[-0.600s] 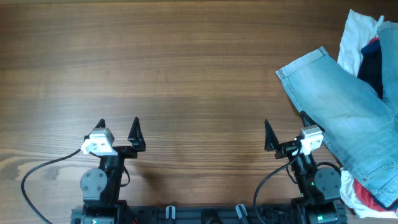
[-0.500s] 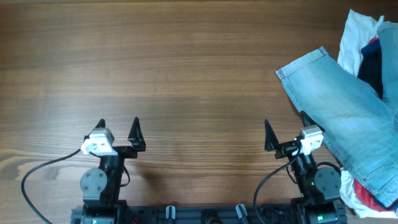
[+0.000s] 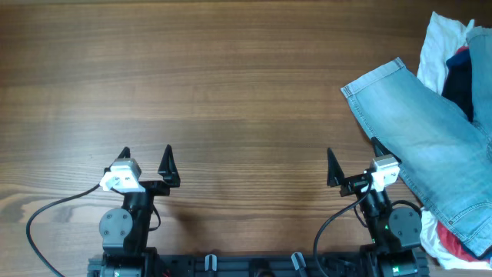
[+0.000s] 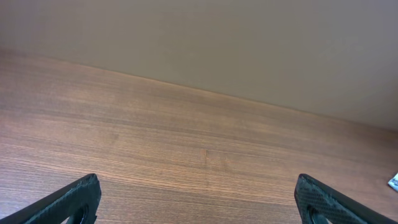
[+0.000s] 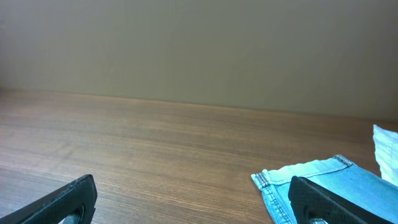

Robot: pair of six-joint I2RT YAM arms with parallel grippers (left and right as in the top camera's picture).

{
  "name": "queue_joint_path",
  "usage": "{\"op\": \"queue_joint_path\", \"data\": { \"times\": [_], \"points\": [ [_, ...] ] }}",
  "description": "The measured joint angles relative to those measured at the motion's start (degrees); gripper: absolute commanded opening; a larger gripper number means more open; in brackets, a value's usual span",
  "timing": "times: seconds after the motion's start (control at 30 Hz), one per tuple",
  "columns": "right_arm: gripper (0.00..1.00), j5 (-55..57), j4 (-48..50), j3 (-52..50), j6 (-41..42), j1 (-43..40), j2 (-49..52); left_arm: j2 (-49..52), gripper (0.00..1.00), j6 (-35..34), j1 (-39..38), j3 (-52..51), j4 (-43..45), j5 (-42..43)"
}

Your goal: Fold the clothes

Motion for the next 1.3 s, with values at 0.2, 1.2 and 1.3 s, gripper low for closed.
{"op": "queue_joint_path", "data": {
  "times": [0.2, 1.2, 1.3],
  "points": [
    [1.0, 0.0, 0.0, 0.0, 0.0, 0.0, 0.0, 0.0, 1.0, 0.0, 0.0, 0.0, 0.0, 0.0],
    [0.99, 0.0, 0.2, 0.0, -0.8, 0.0, 0.0, 0.0, 1.0, 0.0, 0.0, 0.0, 0.0, 0.0],
    [1.0, 0.0, 0.2, 0.0, -1.6, 0.0, 0.0, 0.0, 1.0, 0.0, 0.0, 0.0, 0.0, 0.0]
  ]
}}
